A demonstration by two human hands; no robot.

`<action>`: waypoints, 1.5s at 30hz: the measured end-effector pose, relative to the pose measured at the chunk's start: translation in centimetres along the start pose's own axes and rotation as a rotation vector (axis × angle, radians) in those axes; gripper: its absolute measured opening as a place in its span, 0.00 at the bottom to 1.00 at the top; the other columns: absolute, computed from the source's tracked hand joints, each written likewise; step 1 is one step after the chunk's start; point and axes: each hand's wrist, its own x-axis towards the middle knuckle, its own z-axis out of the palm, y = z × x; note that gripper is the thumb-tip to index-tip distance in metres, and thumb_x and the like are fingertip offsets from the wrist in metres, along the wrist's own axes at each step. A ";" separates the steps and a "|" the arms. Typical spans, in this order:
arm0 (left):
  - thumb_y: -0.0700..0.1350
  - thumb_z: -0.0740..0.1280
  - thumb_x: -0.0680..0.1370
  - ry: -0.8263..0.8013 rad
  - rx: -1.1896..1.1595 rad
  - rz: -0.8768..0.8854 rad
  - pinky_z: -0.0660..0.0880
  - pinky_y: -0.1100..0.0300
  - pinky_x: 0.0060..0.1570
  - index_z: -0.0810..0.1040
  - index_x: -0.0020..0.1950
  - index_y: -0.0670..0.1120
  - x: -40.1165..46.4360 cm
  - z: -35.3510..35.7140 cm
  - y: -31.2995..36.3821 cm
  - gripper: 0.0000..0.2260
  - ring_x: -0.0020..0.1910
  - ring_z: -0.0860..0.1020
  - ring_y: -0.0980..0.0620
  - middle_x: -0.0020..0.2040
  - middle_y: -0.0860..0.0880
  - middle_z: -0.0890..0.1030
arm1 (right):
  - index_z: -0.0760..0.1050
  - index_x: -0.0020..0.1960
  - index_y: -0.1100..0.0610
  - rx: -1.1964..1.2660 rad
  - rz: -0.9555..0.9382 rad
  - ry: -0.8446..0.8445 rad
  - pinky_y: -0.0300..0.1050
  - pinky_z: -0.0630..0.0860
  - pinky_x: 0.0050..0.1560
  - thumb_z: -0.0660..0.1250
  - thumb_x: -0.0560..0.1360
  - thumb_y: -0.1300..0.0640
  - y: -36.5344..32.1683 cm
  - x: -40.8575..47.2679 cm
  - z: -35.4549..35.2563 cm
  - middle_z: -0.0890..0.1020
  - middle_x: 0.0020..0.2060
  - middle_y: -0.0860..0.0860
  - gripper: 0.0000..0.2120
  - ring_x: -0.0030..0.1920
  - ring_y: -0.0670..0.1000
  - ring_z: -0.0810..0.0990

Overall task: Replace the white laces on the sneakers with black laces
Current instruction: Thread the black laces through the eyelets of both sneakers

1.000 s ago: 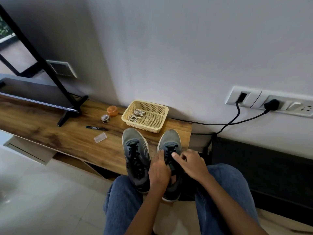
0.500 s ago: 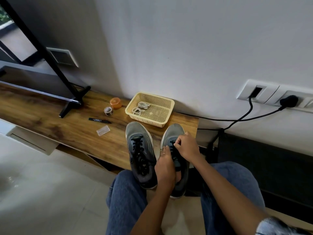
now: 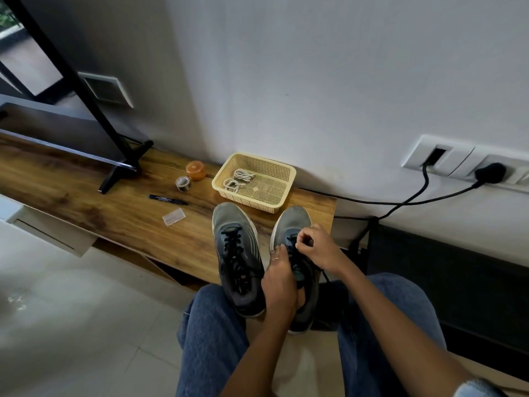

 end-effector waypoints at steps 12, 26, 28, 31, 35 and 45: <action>0.38 0.55 0.82 -0.047 -0.025 -0.005 0.72 0.54 0.61 0.59 0.76 0.45 0.8 0.3 -0.2 0.22 0.67 0.72 0.46 0.72 0.45 0.69 | 0.80 0.47 0.57 -0.181 -0.084 0.145 0.43 0.73 0.47 0.69 0.73 0.62 0.6 -0.3 0.4 0.79 0.45 0.49 0.04 0.46 0.49 0.77; 0.40 0.62 0.79 -0.024 -0.028 0.074 0.76 0.53 0.53 0.65 0.71 0.43 0.5 0.6 -0.4 0.20 0.61 0.76 0.47 0.66 0.46 0.74 | 0.67 0.59 0.60 -0.697 -0.190 0.038 0.47 0.64 0.37 0.58 0.78 0.63 -2.6 -1.8 0.3 0.69 0.56 0.56 0.10 0.40 0.52 0.68; 0.39 0.63 0.78 -0.017 -0.032 0.086 0.75 0.54 0.55 0.65 0.72 0.42 0.6 0.6 -0.3 0.22 0.63 0.75 0.47 0.67 0.46 0.73 | 0.66 0.59 0.59 -0.690 -0.184 0.020 0.47 0.65 0.38 0.58 0.78 0.63 -2.9 -2.1 0.2 0.68 0.57 0.56 0.10 0.40 0.52 0.69; 0.40 0.62 0.79 -0.014 -0.041 0.094 0.75 0.55 0.56 0.65 0.72 0.43 0.5 0.6 -0.4 0.21 0.62 0.75 0.48 0.67 0.46 0.73 | 0.66 0.57 0.59 -0.639 -0.216 0.022 0.45 0.65 0.37 0.57 0.78 0.64 -2.9 -2.4 0.1 0.67 0.57 0.55 0.09 0.42 0.55 0.75; 0.39 0.62 0.79 -0.017 -0.030 0.087 0.75 0.55 0.57 0.65 0.71 0.44 0.4 0.7 -0.4 0.21 0.62 0.75 0.48 0.67 0.47 0.73 | 0.67 0.55 0.57 -0.558 -0.250 0.077 0.46 0.69 0.37 0.59 0.77 0.64 -1.6 -2.6 0.7 0.67 0.57 0.52 0.08 0.43 0.55 0.76; 0.37 0.56 0.81 -0.054 -0.004 0.048 0.69 0.54 0.64 0.59 0.76 0.44 0.2 -0.3 0.0 0.23 0.69 0.69 0.47 0.73 0.45 0.66 | 0.76 0.48 0.56 0.393 0.202 0.300 0.32 0.72 0.42 0.69 0.75 0.57 -0.2 -4.9 0.9 0.79 0.43 0.49 0.05 0.44 0.45 0.78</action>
